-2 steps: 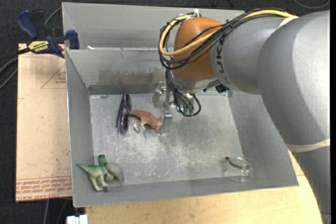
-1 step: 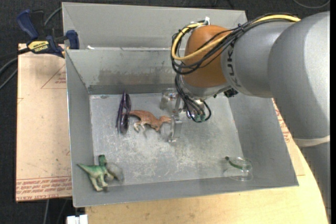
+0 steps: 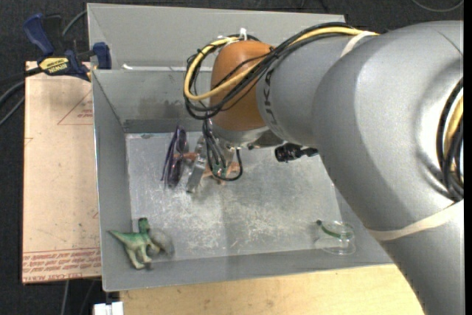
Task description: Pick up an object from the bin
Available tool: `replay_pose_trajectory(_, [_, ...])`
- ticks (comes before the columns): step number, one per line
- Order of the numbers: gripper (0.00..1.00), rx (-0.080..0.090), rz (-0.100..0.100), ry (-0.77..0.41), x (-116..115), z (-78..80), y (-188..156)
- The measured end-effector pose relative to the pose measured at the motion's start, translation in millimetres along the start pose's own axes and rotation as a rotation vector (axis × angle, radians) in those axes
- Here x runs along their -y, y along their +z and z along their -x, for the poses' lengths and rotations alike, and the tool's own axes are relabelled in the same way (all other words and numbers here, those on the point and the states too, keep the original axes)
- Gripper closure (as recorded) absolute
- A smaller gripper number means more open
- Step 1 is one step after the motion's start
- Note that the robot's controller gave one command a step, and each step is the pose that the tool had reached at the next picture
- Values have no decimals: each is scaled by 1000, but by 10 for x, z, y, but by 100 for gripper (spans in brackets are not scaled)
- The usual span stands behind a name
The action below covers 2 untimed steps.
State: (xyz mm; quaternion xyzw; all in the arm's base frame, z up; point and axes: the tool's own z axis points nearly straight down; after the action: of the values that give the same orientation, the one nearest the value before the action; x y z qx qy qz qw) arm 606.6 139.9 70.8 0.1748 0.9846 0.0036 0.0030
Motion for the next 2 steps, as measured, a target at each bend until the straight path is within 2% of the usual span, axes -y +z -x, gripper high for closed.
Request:
replay_pose_trajectory(1, [100,0,0,0,1,1,1])
replay_pose_trajectory(2, [100,7,5,11,-66,33,-562])
